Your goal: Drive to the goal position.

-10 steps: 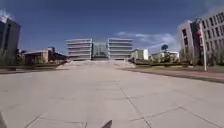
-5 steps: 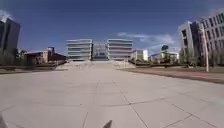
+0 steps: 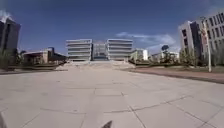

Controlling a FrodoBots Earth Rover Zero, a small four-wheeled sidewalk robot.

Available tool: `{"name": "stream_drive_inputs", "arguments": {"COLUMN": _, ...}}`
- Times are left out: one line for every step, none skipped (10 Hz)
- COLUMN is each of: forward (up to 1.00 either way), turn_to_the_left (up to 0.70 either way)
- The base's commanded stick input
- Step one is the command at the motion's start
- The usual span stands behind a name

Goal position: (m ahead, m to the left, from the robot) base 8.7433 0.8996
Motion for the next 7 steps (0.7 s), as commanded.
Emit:
{"name": "stream_drive_inputs", "arguments": {"forward": 0.52, "turn_to_the_left": -0.01}}
{"name": "stream_drive_inputs", "arguments": {"forward": 0.52, "turn_to_the_left": -0.01}}
{"name": "stream_drive_inputs", "arguments": {"forward": 0.52, "turn_to_the_left": -0.01}}
{"name": "stream_drive_inputs", "arguments": {"forward": 0.52, "turn_to_the_left": -0.01}}
{"name": "stream_drive_inputs", "arguments": {"forward": 0.52, "turn_to_the_left": -0.01}}
{"name": "stream_drive_inputs", "arguments": {"forward": 0.52, "turn_to_the_left": -0.01}}
{"name": "stream_drive_inputs", "arguments": {"forward": 0.52, "turn_to_the_left": -0.01}}
